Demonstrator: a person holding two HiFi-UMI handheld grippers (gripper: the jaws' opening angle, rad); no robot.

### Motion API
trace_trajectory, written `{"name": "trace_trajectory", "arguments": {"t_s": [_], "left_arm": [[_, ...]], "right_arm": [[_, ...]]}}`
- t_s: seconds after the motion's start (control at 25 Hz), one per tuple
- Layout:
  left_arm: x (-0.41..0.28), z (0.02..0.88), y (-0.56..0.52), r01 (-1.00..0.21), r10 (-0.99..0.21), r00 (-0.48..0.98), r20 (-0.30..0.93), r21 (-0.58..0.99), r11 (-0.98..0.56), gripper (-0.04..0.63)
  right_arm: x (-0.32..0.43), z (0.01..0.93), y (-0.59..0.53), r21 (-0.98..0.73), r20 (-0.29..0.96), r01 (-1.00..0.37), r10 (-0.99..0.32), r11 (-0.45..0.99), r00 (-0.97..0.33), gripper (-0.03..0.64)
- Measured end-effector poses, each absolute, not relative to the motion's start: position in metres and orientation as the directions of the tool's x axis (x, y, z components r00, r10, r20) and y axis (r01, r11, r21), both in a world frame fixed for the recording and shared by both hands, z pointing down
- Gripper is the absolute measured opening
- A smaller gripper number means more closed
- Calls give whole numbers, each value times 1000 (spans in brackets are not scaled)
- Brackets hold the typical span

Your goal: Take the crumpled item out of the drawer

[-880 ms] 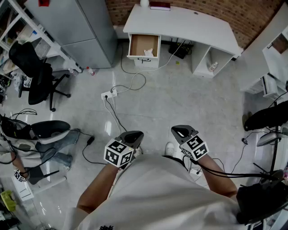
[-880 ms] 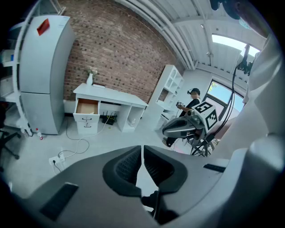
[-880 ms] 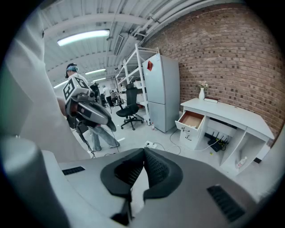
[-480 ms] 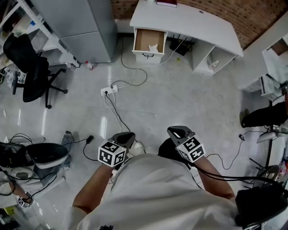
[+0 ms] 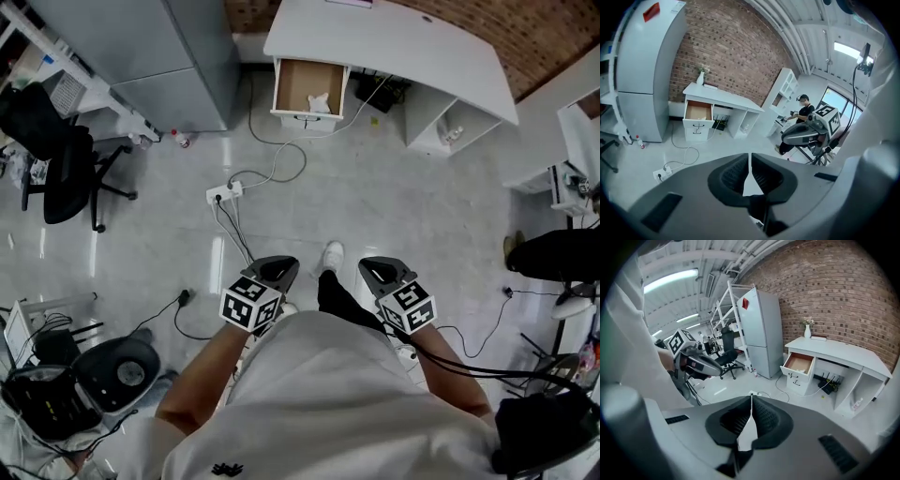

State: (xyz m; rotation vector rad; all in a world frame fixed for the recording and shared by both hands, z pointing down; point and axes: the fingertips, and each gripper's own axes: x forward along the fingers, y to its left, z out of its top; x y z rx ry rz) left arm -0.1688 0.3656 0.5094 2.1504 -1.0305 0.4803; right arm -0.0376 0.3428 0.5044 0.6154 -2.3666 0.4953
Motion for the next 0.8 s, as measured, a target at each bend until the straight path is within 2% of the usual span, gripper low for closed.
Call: {"name": "trace_trajectory", "arguments": {"t_s": [0.16, 0.4, 0.8], "left_arm": [[-148, 499, 275, -803, -522, 593, 613, 405, -438, 35], [-132, 508, 155, -844, -551, 534, 641, 361, -397, 35], [-114, 535, 23, -858, -549, 507, 664, 329, -395, 37]], "right_arm": [[-23, 496, 246, -216, 633, -523, -289, 825, -718, 62], [11, 501, 137, -208, 629, -508, -284, 836, -724, 70], [63, 509, 52, -215, 631, -609, -367, 764, -683, 69]]}}
